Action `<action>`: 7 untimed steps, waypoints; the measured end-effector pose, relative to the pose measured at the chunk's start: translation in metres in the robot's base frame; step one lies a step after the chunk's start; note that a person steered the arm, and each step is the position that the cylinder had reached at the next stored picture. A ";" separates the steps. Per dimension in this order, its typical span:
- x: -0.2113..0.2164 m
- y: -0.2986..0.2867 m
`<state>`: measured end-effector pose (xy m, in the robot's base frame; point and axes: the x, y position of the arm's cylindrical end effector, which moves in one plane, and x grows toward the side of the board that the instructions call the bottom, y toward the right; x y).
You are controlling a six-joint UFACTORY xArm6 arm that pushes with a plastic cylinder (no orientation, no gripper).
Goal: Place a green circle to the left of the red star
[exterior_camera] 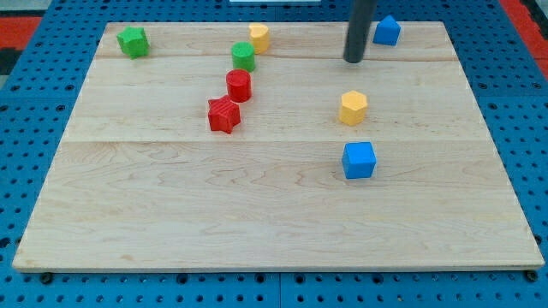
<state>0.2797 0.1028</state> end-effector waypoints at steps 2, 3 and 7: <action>-0.012 -0.077; -0.018 -0.120; 0.011 -0.152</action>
<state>0.2908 -0.0495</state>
